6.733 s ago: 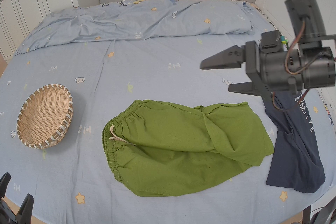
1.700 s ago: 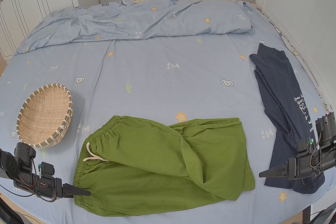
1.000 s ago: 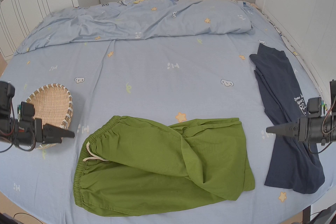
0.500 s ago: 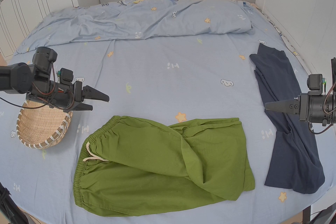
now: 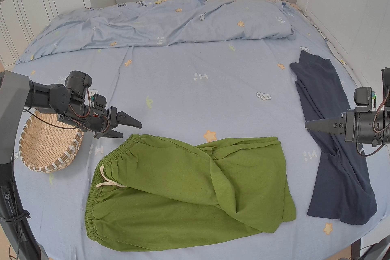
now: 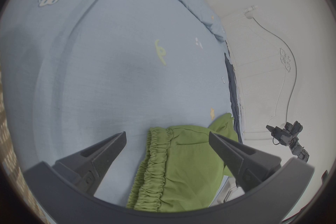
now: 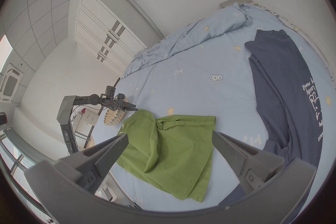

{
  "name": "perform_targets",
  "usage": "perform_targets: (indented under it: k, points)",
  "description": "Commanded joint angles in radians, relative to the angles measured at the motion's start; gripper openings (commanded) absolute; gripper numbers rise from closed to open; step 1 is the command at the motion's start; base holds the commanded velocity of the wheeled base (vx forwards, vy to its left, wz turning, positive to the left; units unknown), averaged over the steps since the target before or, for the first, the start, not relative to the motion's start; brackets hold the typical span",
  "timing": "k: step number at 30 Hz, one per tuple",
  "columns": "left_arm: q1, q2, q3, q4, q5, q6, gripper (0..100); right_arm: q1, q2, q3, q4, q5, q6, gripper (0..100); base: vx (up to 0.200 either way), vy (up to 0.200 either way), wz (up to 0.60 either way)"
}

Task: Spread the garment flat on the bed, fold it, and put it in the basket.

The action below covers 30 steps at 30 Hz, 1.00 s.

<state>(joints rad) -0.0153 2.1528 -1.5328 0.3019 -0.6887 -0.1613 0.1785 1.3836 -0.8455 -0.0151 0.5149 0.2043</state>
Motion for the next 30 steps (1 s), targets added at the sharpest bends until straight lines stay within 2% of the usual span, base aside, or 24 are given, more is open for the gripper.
perform_targets:
  k: [1,14,15,30]
  points:
    - [-0.017,0.076,-0.007,0.0,0.0,0.002,100,0.007,0.012,0.002,0.0,0.001,0.0,100,0.0,0.0,0.0]
    - [-0.031,0.081,-0.009,0.0,-0.008,0.0,100,0.009,0.02,0.002,0.0,0.001,0.0,100,0.0,0.0,0.0]
    - [-0.031,0.081,-0.009,0.0,-0.008,-0.001,0,0.009,0.02,0.002,0.0,-0.001,0.0,100,0.0,0.0,0.0]
    - [-0.026,0.035,0.008,0.005,-0.011,-0.001,0,0.007,0.025,0.002,-0.002,-0.001,0.0,100,0.0,0.0,0.0]
